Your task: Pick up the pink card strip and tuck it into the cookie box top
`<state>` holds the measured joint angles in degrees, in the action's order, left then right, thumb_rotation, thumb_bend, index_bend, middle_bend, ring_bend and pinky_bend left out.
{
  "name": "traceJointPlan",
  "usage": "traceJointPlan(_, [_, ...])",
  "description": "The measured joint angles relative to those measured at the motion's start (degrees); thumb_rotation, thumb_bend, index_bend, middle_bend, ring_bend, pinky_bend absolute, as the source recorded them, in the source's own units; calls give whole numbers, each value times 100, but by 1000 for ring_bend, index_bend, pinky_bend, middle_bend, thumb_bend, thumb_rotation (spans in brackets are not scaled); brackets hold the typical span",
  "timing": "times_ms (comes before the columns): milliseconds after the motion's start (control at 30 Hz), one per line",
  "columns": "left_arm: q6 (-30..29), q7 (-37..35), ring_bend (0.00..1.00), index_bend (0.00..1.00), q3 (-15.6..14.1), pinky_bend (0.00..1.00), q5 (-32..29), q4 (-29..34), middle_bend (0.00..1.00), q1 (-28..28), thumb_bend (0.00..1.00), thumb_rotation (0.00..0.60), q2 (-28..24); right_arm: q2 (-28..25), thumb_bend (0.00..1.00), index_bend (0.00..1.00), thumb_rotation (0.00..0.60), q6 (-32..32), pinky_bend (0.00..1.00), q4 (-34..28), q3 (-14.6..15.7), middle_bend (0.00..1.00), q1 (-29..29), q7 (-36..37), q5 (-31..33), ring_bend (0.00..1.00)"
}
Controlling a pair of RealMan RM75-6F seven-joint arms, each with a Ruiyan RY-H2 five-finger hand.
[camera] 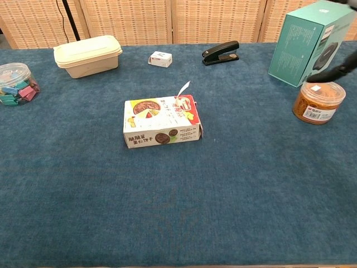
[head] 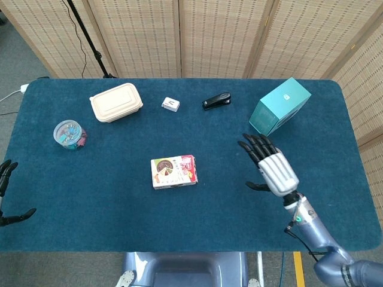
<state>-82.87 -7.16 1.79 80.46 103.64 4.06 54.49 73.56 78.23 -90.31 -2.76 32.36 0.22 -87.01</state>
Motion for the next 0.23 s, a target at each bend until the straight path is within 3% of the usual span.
traceJointPlan(233, [-24, -171, 0, 0, -12, 0, -82, -244, 0, -95, 5, 600, 47, -75, 0, 0, 600, 561, 0, 732, 286, 0, -793, 300, 31, 0])
